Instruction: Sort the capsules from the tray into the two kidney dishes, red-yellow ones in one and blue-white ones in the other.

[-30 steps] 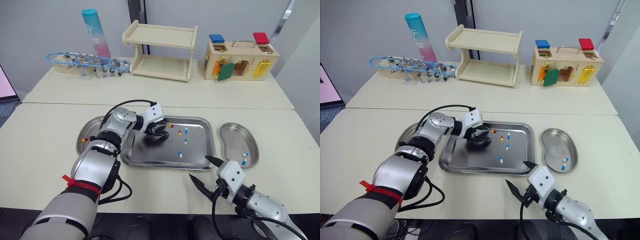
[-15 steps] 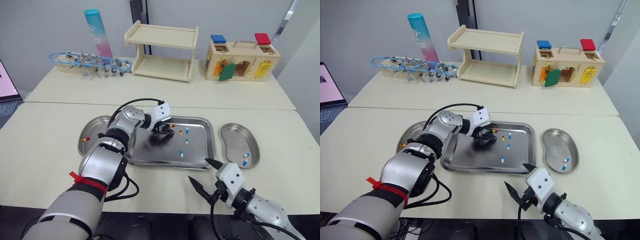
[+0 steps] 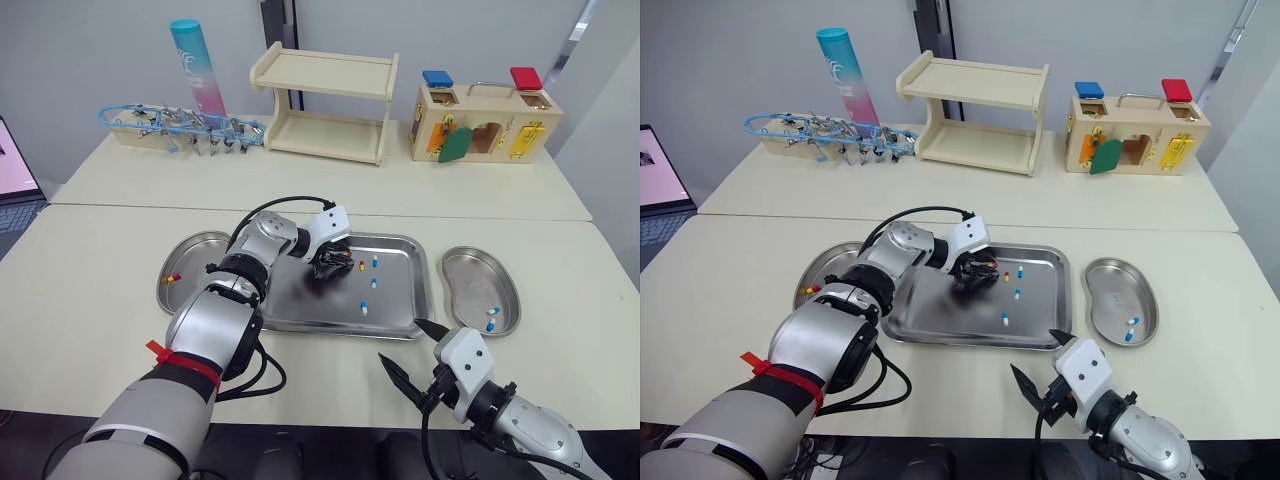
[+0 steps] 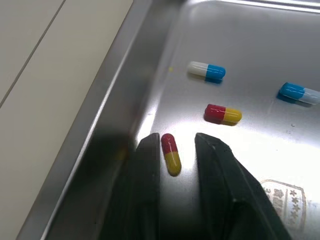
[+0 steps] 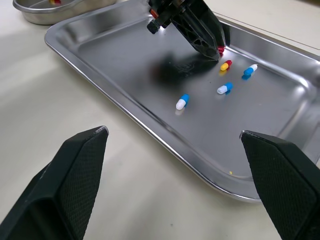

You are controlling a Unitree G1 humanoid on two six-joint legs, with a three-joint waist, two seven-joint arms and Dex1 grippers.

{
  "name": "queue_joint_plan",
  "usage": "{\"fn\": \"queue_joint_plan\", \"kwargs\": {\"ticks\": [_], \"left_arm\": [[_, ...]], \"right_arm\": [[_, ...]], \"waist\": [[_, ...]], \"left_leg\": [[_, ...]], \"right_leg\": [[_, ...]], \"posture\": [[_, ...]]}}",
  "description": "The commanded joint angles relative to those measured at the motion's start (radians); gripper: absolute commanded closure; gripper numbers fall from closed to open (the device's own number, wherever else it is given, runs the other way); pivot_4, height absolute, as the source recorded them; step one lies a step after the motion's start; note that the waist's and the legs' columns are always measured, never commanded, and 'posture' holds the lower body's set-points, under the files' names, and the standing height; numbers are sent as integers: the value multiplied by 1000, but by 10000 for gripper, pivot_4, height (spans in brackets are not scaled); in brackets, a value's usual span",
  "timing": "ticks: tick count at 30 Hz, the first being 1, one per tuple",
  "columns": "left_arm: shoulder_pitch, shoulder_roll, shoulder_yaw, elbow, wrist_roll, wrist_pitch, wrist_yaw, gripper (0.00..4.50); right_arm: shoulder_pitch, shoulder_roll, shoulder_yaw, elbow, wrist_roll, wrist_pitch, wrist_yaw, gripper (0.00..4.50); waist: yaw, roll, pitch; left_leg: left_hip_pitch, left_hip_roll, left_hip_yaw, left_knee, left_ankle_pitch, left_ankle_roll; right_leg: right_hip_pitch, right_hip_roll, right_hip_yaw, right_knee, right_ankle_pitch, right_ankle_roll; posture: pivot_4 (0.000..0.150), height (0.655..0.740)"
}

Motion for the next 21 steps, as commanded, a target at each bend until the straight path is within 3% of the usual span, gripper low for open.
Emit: {"fn": "queue_joint_plan", "kwargs": {"ticks": [1,15,21], "left_arm": [[-12,3,-15,18,34,3,5,44595],[-93,76,110,-38,-72,13,-100,44595],[-80,177,182,-159,-167,96,-229,44595]], "right_arm": [[-13,6,-14,-47,17,0,-3,0],[-59,-4,-33,-16,37,-12,25,0],[-63,-33,-40,0,57,-41,76,0]], "waist": [[0,0,0],[-1,0,0],[-4,0,0]], "left_leg": [[0,0,0,0,0,0],[-2,0,0,0,0,0],[-2,0,0,0,0,0]], "right_leg": [[0,0,0,0,0,0],[-2,0,0,0,0,0],[-2,0,0,0,0,0]], "posture": [[1500,7400],[1500,7400],[1500,7400]]}}
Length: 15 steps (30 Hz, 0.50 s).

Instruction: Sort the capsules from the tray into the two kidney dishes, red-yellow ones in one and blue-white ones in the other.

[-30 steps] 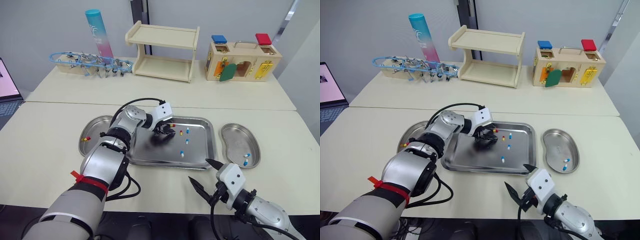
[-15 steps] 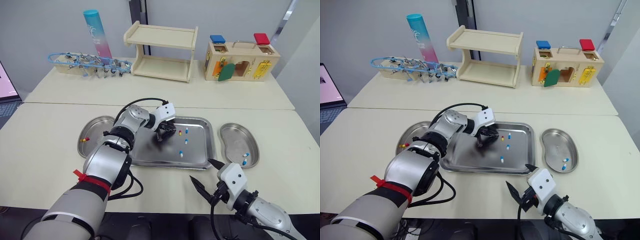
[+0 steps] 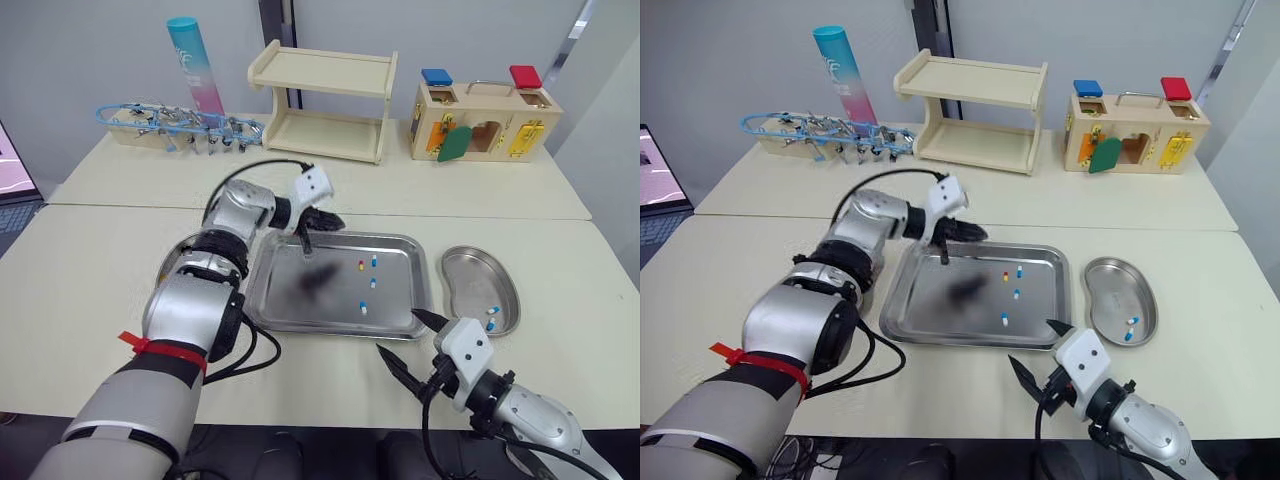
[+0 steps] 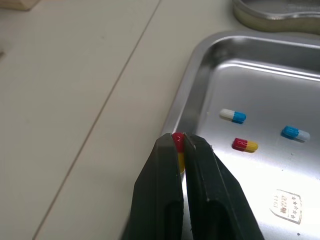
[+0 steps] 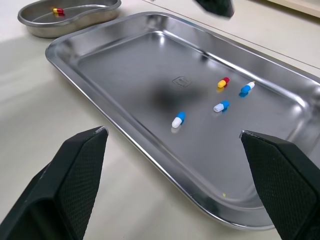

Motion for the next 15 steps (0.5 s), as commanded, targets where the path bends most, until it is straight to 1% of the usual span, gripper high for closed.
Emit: {"fn": "queue_joint_plan", "kwargs": {"ticks": [1,3,6,8,11,13,15], "left_arm": [[22,81,47,-123,-67,66,-74,44595],[72,137,66,-225,-102,139,-98,44595],[195,231,111,-468,-164,325,-105,44595],[303,306,160,-649,-206,483,-71,44595],[500,404,254,-892,-249,644,15,44595],[632,447,320,-1036,-278,723,68,44595],[752,468,399,-1150,-313,802,114,44595]], "right_arm": [[-6,-21,-17,-9,18,-45,37,0],[-18,-31,-17,4,17,-58,54,0],[-37,-42,-22,18,27,-75,81,0],[-50,-54,-15,26,33,-91,111,0],[-65,-77,-9,42,26,-152,157,0],[-81,-87,-6,65,31,-195,190,0],[-111,-89,0,94,42,-215,220,0]], "waist": [[-7,0,0],[-17,1,0],[-26,1,1],[-32,2,1],[-36,2,1],[-28,2,1],[-19,2,1]], "left_leg": [[0,0,0,0,0,0],[0,0,0,0,0,0],[1,1,0,0,0,0],[1,1,0,-1,0,0],[1,2,0,-1,0,0],[1,2,0,-1,0,0],[2,2,0,0,0,0]], "right_leg": [[0,0,0,0,0,0],[0,0,0,1,0,0],[0,0,0,1,0,0],[0,0,1,1,0,0],[0,0,1,1,0,0],[0,0,0,1,0,0],[1,0,1,1,0,0]], "posture": [[1500,7400],[1500,7400],[1500,7400],[1500,7400],[1500,7400],[1500,7400],[1500,7400]]}}
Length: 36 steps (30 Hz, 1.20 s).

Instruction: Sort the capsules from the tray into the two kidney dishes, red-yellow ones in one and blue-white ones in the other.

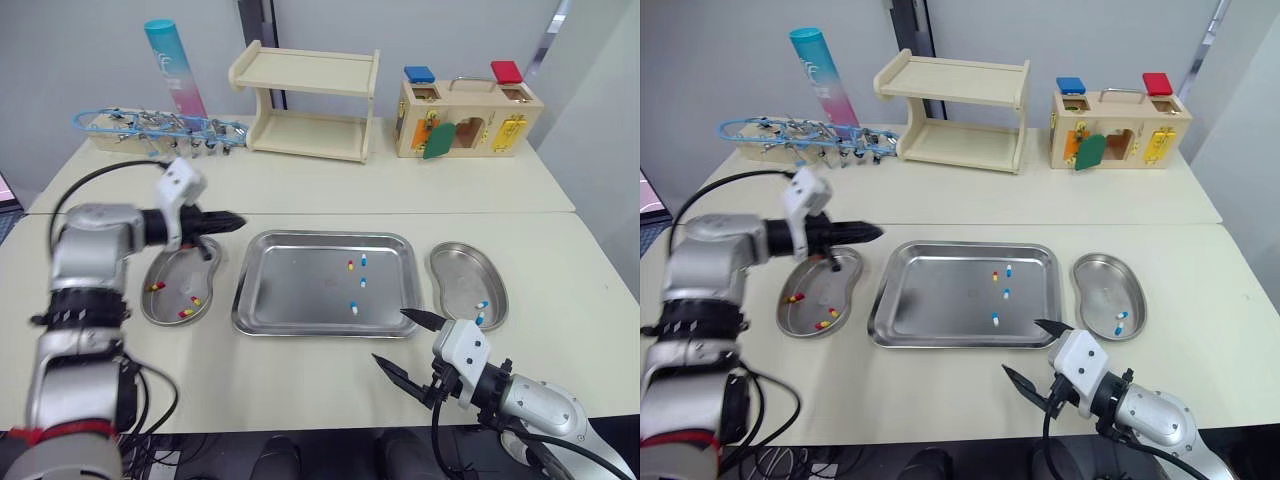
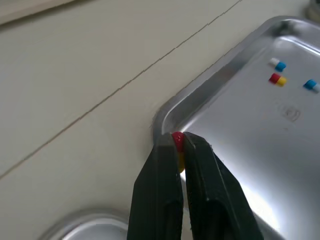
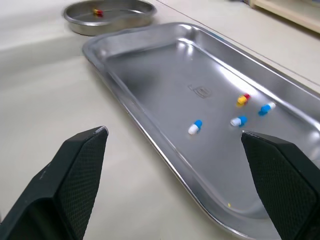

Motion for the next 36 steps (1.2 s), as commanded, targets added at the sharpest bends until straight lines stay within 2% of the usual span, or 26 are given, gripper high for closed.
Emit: {"fn": "queue_joint_plan", "kwargs": {"ticks": [1,5,9,12,16,26,30,36], "left_arm": [[160,44,143,-230,-77,137,88,44595],[298,47,226,-327,-113,198,173,44595],[349,23,245,-380,-152,231,249,44595],[347,-30,282,-377,-173,270,358,44595],[362,-34,275,-402,-203,281,396,34223],[384,-4,333,-440,-311,311,415,1193],[442,24,404,-486,-372,299,372,220],[647,64,554,-534,-406,202,273,220]], "right_arm": [[-59,-6,5,26,41,-59,63,0],[-131,-6,28,65,77,-55,117,0],[-190,-1,47,106,92,-56,152,0],[-227,7,64,142,93,-65,171,0],[-232,8,67,157,91,-75,179,0],[-199,5,72,158,88,-95,185,0],[-194,-11,50,163,116,-87,208,0],[-183,-66,-27,169,141,-105,240,0]], "waist": [[7,0,0],[26,-1,0],[29,-1,-1],[27,-1,0],[25,-1,-1],[25,-1,-1],[24,-1,-1],[24,-1,0]], "left_leg": [[0,0,0,0,0,0],[0,0,0,0,0,0],[0,0,0,1,0,0],[0,0,0,0,0,0],[0,0,0,0,0,0],[0,0,0,0,0,0],[0,0,0,0,0,0],[1,0,1,-1,0,0]], "right_leg": [[0,0,0,0,0,0],[1,0,0,0,0,0],[1,0,-1,0,0,0],[0,0,0,0,0,0],[0,0,0,0,0,0],[0,0,0,0,0,0],[0,0,0,0,0,0],[-1,0,0,-1,0,0]], "posture": [[1500,7400],[1500,7400],[1500,7400],[1500,7400],[1500,7400],[1500,7400],[1500,7400],[1500,7400]]}}
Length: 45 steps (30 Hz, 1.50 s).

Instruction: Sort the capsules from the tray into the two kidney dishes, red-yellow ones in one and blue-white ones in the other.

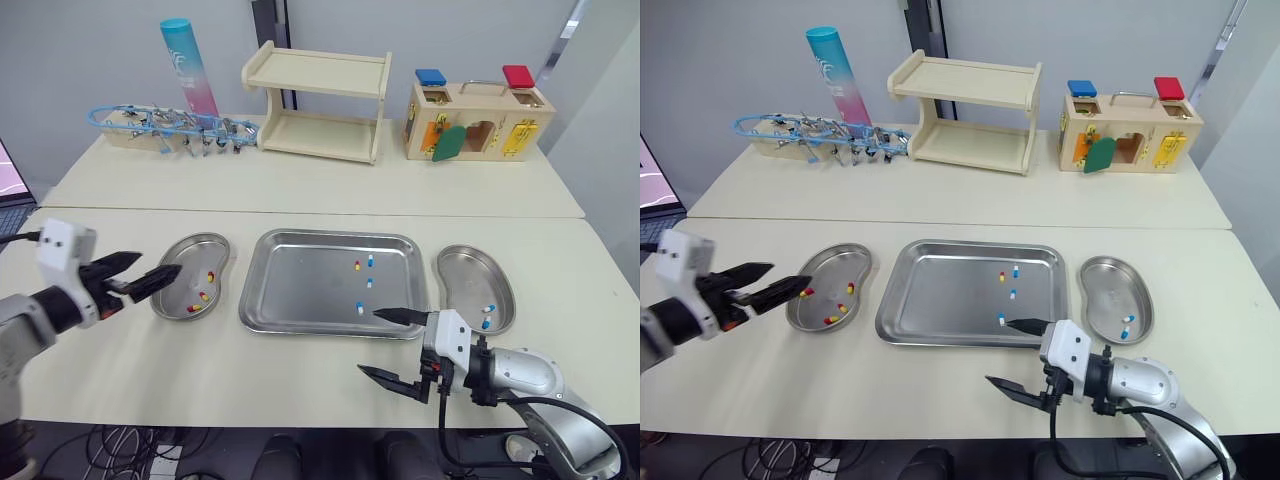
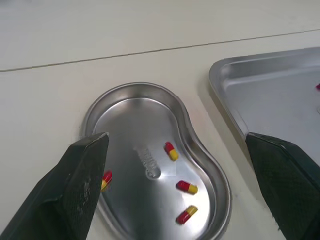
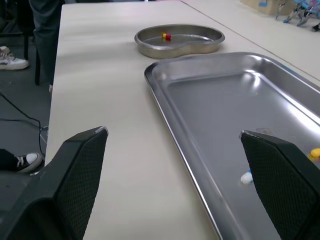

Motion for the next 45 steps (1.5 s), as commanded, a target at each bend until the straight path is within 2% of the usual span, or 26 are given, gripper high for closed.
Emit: {"fn": "queue_joint_plan", "kwargs": {"ticks": [1,6,9,13,19,26,35,45], "left_arm": [[97,14,100,-13,3,-108,-43,220],[222,-39,168,90,55,-333,-44,220],[294,-65,202,125,5,-359,-98,220],[430,-66,173,198,50,-517,-210,220],[476,-78,154,329,85,-678,-222,220],[465,-70,112,332,64,-741,-253,220],[458,-40,35,195,8,-702,-328,220],[489,-91,-76,62,7,-748,-351,220]], "right_arm": [[0,-27,-67,-16,26,-37,17,0],[31,-105,-197,16,43,-79,59,0],[62,-192,-325,72,66,-96,121,0],[133,-311,-501,200,87,-113,230,0],[242,-421,-674,457,52,-193,364,0],[246,-411,-671,581,8,-287,375,0],[246,-443,-679,621,1,-299,417,0],[250,-457,-704,603,3,-296,434,0]], "waist": [[1,0,0],[2,0,0],[4,-1,0],[4,-1,0],[5,-1,0],[0,0,0],[1,0,0],[1,1,0]], "left_leg": [[0,0,0,0,0,0],[1,0,1,0,0,0],[0,-1,2,0,0,0],[0,-1,2,0,0,0],[1,-1,2,0,0,0],[2,0,3,-1,0,0],[1,0,3,-1,0,0],[2,0,3,-1,0,0]], "right_leg": [[0,0,0,0,0,0],[0,0,0,-1,0,0],[1,-1,1,-1,0,0],[1,-1,1,-1,0,0],[1,-1,1,-2,-1,-1],[2,-1,1,-2,-1,-2],[2,-1,1,-2,-1,-1],[2,-1,2,-2,-1,-1]], "posture": [[1500,7400],[1500,7400],[1500,7400],[1500,7400],[1500,7400],[1500,7400],[1500,7400],[1500,7400]]}}
